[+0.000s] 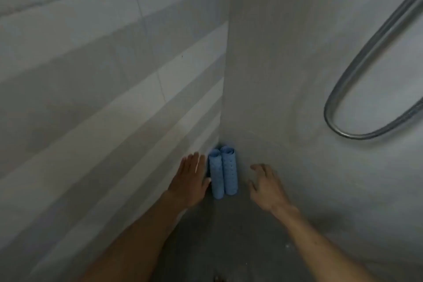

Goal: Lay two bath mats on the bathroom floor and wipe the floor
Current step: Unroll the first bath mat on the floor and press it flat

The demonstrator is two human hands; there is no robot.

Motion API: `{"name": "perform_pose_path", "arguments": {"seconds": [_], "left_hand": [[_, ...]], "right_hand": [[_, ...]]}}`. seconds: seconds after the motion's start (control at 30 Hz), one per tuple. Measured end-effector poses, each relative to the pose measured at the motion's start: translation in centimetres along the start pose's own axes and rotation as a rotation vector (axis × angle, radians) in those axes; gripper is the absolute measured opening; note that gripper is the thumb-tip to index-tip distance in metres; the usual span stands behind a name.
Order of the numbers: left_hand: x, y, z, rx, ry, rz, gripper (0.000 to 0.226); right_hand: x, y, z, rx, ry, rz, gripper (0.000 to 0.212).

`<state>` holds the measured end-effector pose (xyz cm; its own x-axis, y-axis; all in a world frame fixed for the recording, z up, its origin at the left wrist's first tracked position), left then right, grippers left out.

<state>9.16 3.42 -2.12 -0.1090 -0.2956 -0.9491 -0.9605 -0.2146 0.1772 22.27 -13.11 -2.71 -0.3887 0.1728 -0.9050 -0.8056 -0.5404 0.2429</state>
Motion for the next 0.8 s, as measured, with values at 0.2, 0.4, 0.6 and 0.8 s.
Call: {"name": "perform_pose_path", "arguments": {"seconds": [0.2, 0.4, 0.6, 0.8], "left_hand": [[10.9, -10.7, 4.5, -0.058, 0.064, 0.058, 0.069], [20.7, -19.1, 9.0, -0.075, 0.147, 0.095, 0.066], [27.6, -24.3, 14.1, -0.139, 0.127, 0.193, 0.08], [29.7, -26.1, 15.7, -0.151, 0.293, 0.08, 0.081]], "right_hand": [[11.5, -14.1, -2.1, -0.018, 0.019, 0.178, 0.054], [23.6, -23.3, -1.3, -0.079, 0.053, 0.364, 0.063], [31.3, -29.6, -0.1, -0.115, 0.024, 0.305, 0.065], [34.0, -28.6, -1.4, -0.107, -0.106, 0.156, 0.036]]}}
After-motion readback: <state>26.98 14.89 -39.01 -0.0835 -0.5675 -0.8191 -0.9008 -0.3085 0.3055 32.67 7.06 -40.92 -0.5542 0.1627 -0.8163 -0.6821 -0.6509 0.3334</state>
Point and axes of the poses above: each hand's wrist, its own y-axis away from the middle knuckle, its own x-axis out of the palm, z = x × y, the point moved 10 cm from there along -y, towards the middle knuckle, and after that the axes turned 8 degrees about x, right-handed, at the moved point
